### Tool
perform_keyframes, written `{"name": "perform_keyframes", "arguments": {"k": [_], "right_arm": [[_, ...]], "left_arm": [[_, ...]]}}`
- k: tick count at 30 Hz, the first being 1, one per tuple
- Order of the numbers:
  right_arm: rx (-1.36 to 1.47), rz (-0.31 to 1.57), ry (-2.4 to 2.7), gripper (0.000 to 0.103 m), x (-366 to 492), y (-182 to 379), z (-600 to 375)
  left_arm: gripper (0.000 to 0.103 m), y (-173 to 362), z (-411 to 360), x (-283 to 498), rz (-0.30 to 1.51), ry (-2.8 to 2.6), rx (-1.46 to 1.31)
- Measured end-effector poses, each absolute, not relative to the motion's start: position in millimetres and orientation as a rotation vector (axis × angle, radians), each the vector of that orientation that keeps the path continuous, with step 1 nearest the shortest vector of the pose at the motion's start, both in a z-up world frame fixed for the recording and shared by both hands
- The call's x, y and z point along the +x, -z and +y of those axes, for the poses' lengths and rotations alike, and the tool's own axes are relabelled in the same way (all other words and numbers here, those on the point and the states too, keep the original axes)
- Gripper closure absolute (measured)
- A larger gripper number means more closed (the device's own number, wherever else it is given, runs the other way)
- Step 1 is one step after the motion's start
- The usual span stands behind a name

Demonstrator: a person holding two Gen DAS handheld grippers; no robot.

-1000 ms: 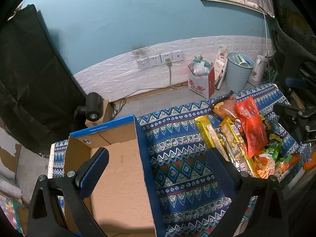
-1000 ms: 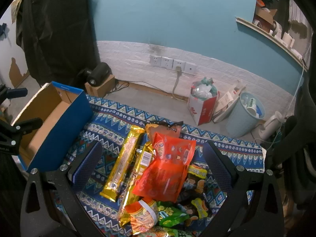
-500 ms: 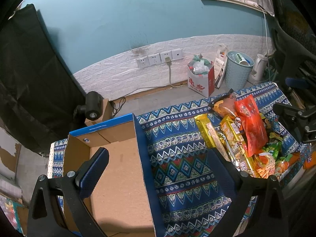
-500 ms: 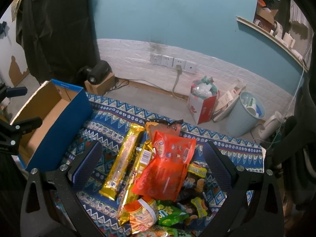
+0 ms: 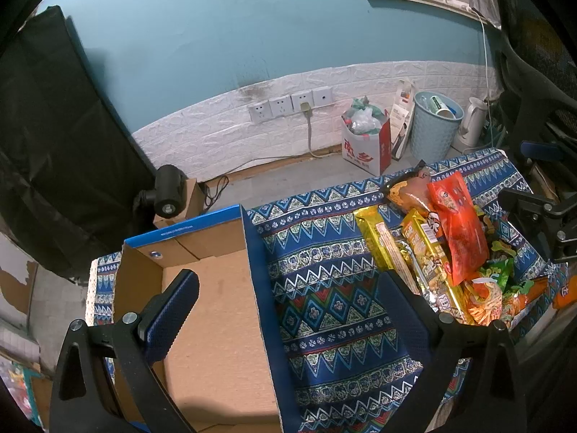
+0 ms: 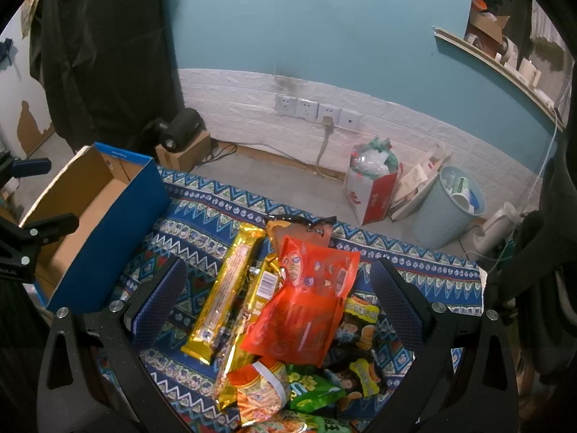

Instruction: Organize snacks

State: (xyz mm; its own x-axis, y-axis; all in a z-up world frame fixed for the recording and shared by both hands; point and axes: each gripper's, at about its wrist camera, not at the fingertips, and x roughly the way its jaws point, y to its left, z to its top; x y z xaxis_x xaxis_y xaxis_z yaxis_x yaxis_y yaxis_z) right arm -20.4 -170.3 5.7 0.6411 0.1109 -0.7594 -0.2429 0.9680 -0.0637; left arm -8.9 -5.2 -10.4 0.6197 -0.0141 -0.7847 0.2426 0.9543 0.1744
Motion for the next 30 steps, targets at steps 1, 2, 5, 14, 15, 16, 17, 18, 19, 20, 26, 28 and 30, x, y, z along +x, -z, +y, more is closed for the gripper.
{"name": "perform_keyframes", "arguments": {"k": [1,2,5,14,15,16,17,18,19,20,26,28,30], "right_arm": [[-0.165,0.855,-0.204,0.003,-18.5,-5.3,-169.7],[-0.166,0.858,-0.206,0.003,-17.7,-4.7,-169.1],[-0.169,0.864,-0.207,0.003,-17.4,-3.2,-167.7],[-0.169,0.867,-0.209,0.003,-16.0,-2.6,-167.6],[-0.169,0.868,-0.21,0.003,-15.8,-1.9,-167.5],[-0.168,0.869,-0.21,0.003,-15.5,-1.4,-167.7],[-0.168,0.87,-0.211,0.003,-15.5,-1.3,-167.7],[-0.168,0.872,-0.211,0.003,-15.4,-0.8,-167.6],[-0.169,0.872,-0.211,0.003,-15.4,-0.6,-167.6],[-0.169,0.872,-0.21,0.003,-15.4,-0.8,-167.7],[-0.173,0.89,-0.204,0.003,-14.2,4.2,-169.9],[-0.177,0.9,-0.196,0.003,-12.6,6.8,-171.2],[-0.175,0.911,-0.19,0.003,-10.9,10.3,-173.0]], "left_arm": [[0.002,10.6,-5.2,-9.1,0.893,0.15,0.277],[0.002,10.4,-5.2,-8.7,0.893,0.15,0.277],[0.002,11.4,-5.6,-8.2,0.897,0.152,0.279],[0.002,10.7,-6.5,-7.5,0.903,0.157,0.277],[0.002,10.8,-6.6,-7.8,0.905,0.157,0.276],[0.002,10.8,-6.7,-7.3,0.907,0.158,0.276],[0.002,11.0,-6.9,-7.4,0.909,0.16,0.275],[0.002,11.4,-7.3,-7.4,0.911,0.162,0.274],[0.002,11.6,-7.3,-6.8,0.912,0.163,0.274],[0.002,12.3,-7.7,-6.7,0.914,0.163,0.275],[0.002,20.3,-10.4,-1.6,0.935,0.172,0.28],[0.002,26.0,-13.3,0.3,0.952,0.175,0.286],[0.002,31.0,-17.0,1.8,0.966,0.178,0.292]]}}
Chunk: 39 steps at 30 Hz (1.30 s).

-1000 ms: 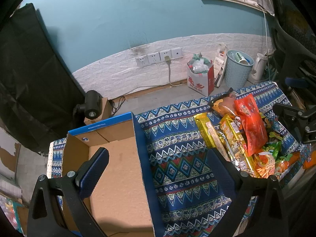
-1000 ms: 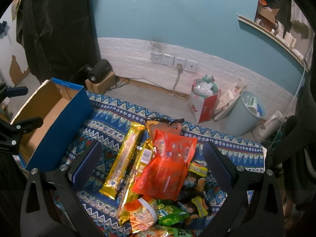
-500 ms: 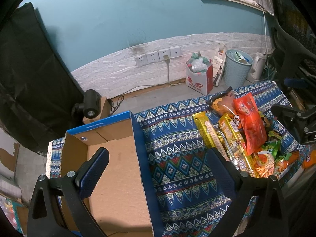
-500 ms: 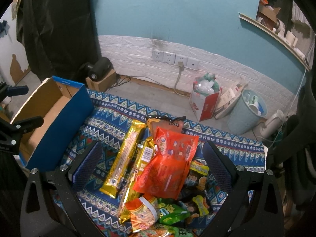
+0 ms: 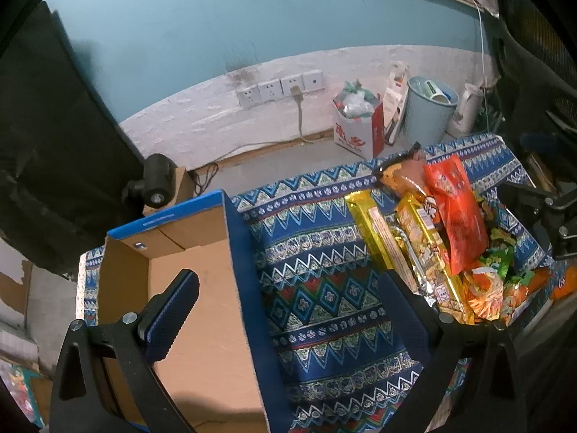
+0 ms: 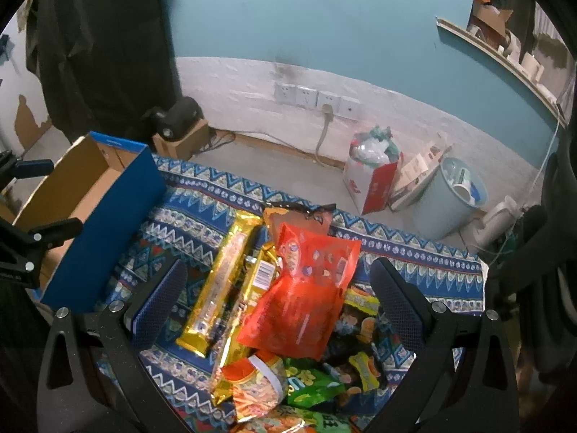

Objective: Organize snacks
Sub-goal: 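Grasp the red-orange snack bag with the right gripper while the left gripper grasps a gold wafer bar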

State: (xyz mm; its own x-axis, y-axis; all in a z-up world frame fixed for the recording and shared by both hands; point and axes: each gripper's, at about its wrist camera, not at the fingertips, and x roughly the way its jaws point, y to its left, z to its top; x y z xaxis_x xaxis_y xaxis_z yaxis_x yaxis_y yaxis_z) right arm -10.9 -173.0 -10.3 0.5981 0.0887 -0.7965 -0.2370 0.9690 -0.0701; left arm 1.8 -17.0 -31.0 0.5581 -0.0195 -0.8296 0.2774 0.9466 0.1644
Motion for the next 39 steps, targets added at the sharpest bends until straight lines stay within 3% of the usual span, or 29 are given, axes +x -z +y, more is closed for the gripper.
{"name": "perform_keyframes", "arguments": {"k": [13,25,37,39], "right_arm": [[-0.152,0.999,-0.152,0.003,-2.1,35.9,-186.4],[-0.08,1.177,-0.079,0.003,24.8,99.6,-207.3],[-0.082,1.239,-0.084,0.003,41.6,139.6,-212.8],[-0.08,1.239,-0.107,0.008,42.1,142.4,-212.6]], "left_arm": [[0.002,57.7,-37.7,17.0,1.03,0.18,0.333],[0.002,101.4,-66.0,42.7,1.115,0.219,0.375],[0.002,144.1,-79.0,69.4,1.231,0.199,0.342],[0.002,149.4,-81.7,71.6,1.25,0.201,0.33]]}}
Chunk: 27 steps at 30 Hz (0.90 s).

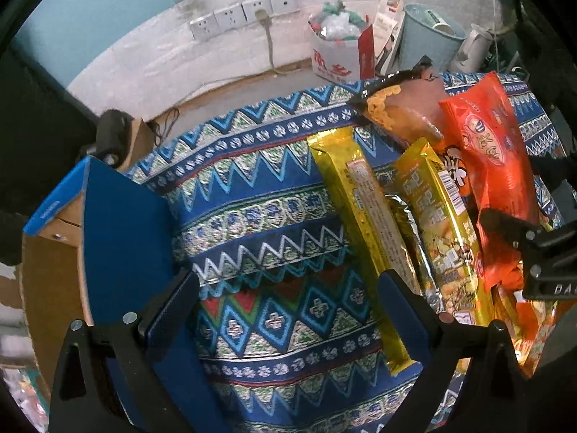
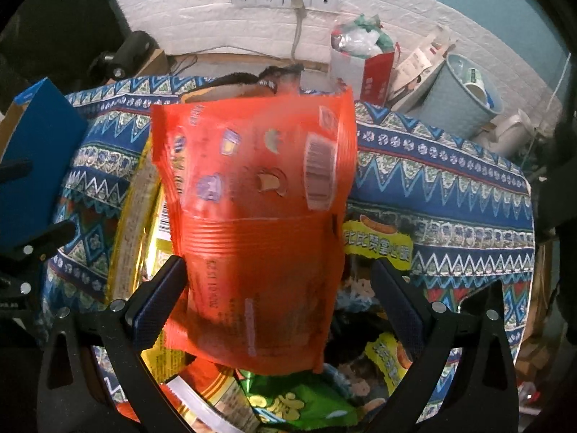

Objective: Organize snacks
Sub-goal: 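Grasp the red-orange snack bag with the right gripper while the left gripper grasps a gold wafer bar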

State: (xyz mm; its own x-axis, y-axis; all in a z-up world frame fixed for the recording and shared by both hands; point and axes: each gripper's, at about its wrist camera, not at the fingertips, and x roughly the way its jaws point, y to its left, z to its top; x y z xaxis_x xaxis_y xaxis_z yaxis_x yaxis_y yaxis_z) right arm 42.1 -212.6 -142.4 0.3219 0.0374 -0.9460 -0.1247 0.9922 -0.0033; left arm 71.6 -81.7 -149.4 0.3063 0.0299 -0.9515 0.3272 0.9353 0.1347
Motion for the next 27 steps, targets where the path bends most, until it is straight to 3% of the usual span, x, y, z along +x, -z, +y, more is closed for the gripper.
{"name": "perform_keyframes", "arguments": {"k": [3,7,12,21,24,27], "right_arm": [[-0.07,1.233,-0.149,0.036,40.4,143.9,-212.9],[-0.09,1.196,-0.17,0.055,37.7,138.4,-215.4],[-0.081,1.147,-0.175,0.062,32.5,127.4,-224.6],[-0.022,1.127,-0.181,0.062,25.4,121.5,-243.5],[-0.019,1.125,-0.18,0.062,23.7,121.7,-247.6],[-0.014,1.124,-0.184,0.062,20.8,122.8,-249.3]], "left_arm": [[0.002,158.4,-88.9,75.3,1.274,0.206,0.322],[0.002,166.0,-98.9,79.9,1.296,0.207,0.307],[0.002,173.4,-112.2,86.6,1.322,0.198,0.292],[0.003,188.1,-138.1,85.6,1.341,0.2,0.341],[0.024,193.6,-139.5,86.7,1.35,0.203,0.325],[0.036,201.4,-135.4,90.1,1.377,0.24,0.254]]}}
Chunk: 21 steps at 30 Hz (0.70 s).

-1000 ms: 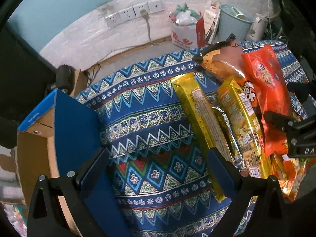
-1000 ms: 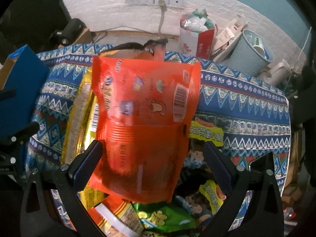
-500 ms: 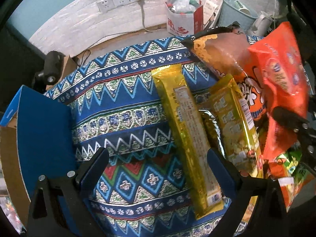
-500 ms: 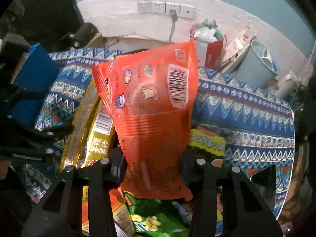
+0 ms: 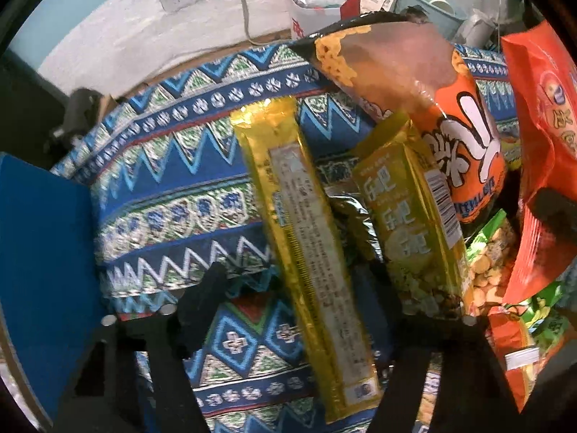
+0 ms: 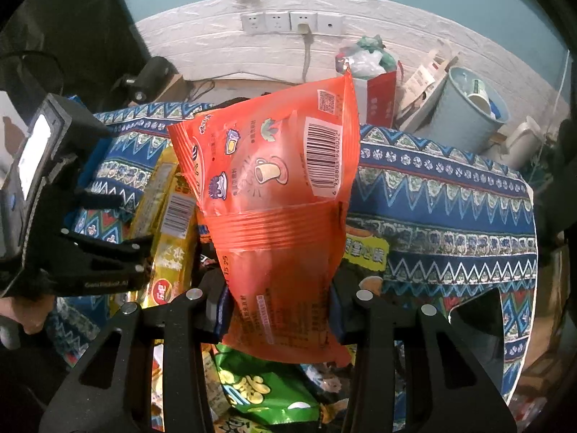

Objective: Organize snacks
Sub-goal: 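Grasp the red-orange snack bag with the right gripper while the left gripper grasps a gold wafer bar, then carry the gold wafer bar with the left gripper while the right gripper carries the red bag to the box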

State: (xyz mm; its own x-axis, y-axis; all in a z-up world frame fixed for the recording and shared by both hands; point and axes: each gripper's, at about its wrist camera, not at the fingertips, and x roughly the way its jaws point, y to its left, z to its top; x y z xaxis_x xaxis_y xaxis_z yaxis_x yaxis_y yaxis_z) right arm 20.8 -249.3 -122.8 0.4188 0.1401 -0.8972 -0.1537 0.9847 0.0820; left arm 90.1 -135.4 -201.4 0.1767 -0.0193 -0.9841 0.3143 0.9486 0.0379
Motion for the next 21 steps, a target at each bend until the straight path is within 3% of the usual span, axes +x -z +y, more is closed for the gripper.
{"name": "perform_keyframes", "arguments": {"k": [4,6,21], "right_arm": [[-0.012,1.121,-0.185,0.062,21.2,121.7,-249.6],[-0.011,1.119,-0.186,0.062,20.7,120.4,-248.9],[-0.03,1.065,-0.203,0.062,20.3,99.3,-235.6]], "left_arm": [[0.069,203.6,-129.3,88.2,1.374,0.263,0.226],[0.073,199.9,-127.4,87.0,1.357,0.26,0.236],[0.075,144.7,-97.5,70.6,1.217,0.215,0.233]]}}
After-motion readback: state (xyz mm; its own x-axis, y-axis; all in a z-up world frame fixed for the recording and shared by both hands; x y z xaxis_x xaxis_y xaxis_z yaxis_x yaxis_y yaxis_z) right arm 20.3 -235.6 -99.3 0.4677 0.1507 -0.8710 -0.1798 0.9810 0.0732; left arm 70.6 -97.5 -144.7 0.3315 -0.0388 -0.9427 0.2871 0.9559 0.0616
